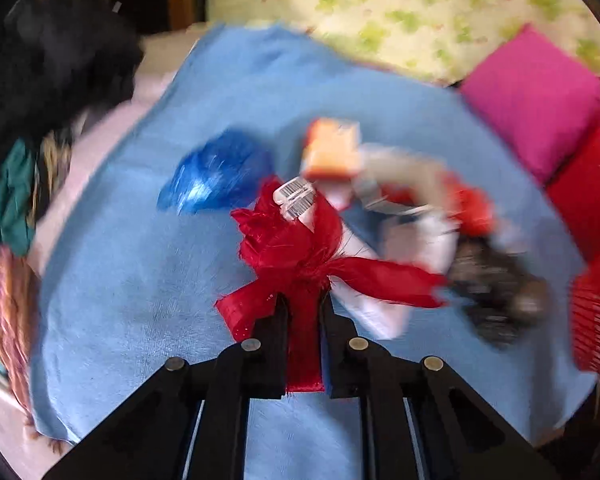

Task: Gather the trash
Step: 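Carry both items over the red mesh basket and open both grippers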

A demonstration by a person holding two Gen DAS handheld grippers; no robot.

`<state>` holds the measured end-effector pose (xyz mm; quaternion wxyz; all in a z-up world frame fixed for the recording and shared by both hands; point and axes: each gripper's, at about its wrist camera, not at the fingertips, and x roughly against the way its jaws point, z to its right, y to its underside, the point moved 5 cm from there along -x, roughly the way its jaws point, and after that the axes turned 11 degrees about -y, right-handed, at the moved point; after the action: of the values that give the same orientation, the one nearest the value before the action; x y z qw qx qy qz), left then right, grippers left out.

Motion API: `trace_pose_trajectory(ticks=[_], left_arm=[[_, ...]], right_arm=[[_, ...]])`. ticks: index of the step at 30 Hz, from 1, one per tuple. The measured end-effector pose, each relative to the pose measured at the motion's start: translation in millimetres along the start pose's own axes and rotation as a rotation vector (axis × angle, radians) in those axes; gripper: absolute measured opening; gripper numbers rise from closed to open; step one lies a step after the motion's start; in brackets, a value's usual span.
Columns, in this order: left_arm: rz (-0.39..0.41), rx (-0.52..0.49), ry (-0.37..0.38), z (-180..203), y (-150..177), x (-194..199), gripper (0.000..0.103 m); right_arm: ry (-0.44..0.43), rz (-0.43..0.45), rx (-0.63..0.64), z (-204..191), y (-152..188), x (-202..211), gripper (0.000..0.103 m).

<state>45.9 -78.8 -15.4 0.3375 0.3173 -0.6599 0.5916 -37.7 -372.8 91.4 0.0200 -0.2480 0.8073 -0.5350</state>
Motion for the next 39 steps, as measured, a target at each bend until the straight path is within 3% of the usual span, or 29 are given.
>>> trace_pose_trajectory(ticks=[3,10,14,21,23,24,25,27,28,29,33,39], left_arm=[[0.103,-0.048,0.081,25.2,-13.0,62.0,0.013],[0.334,-0.221,0.325,129.2,-34.4,185.5,0.013],[0.363,-0.319,0.429,189.1,-35.3,210.8,0.013],[0.324,-0.402,0.623,283.3,-29.0,228.5,0.016],[0.319,-0.429,0.642,304.6,-22.6,226.7,0.021],[0.316,-0.437,0.635,314.1,-20.2,225.9,0.035],[0.309,-0.443,0.618,321.5,-18.9,221.1,0.055],[0.299,-0.444,0.587,329.2,-16.6,207.3,0.065],[0.285,-0.446,0.579,331.5,-15.3,200.1,0.065],[0.265,-0.444,0.57,331.4,-14.8,192.3,0.065],[0.23,-0.412,0.537,309.7,-13.0,175.0,0.065],[0.266,-0.401,0.449,260.6,-0.3,161.3,0.065]], right_arm=[[0.011,0.035,-0.012,8.8,-5.9,18.8,0.043],[0.062,0.174,-0.056,38.6,-19.7,84.9,0.043],[0.112,0.256,-0.111,68.0,-24.8,125.0,0.043],[0.218,0.343,-0.228,124.8,-23.9,178.1,0.043],[0.233,0.356,-0.256,136.3,-23.8,186.7,0.044],[0.239,0.36,-0.277,142.0,-23.1,190.8,0.045],[0.249,0.36,-0.303,148.7,-22.3,193.4,0.045],[0.259,0.345,-0.343,158.7,-21.0,194.5,0.053],[0.267,0.338,-0.358,162.5,-20.6,194.5,0.066],[0.282,0.341,-0.363,164.3,-21.0,195.4,0.069],[0.294,0.357,-0.338,160.8,-21.5,199.4,0.069],[0.282,0.348,-0.278,141.8,-17.1,194.0,0.069]])
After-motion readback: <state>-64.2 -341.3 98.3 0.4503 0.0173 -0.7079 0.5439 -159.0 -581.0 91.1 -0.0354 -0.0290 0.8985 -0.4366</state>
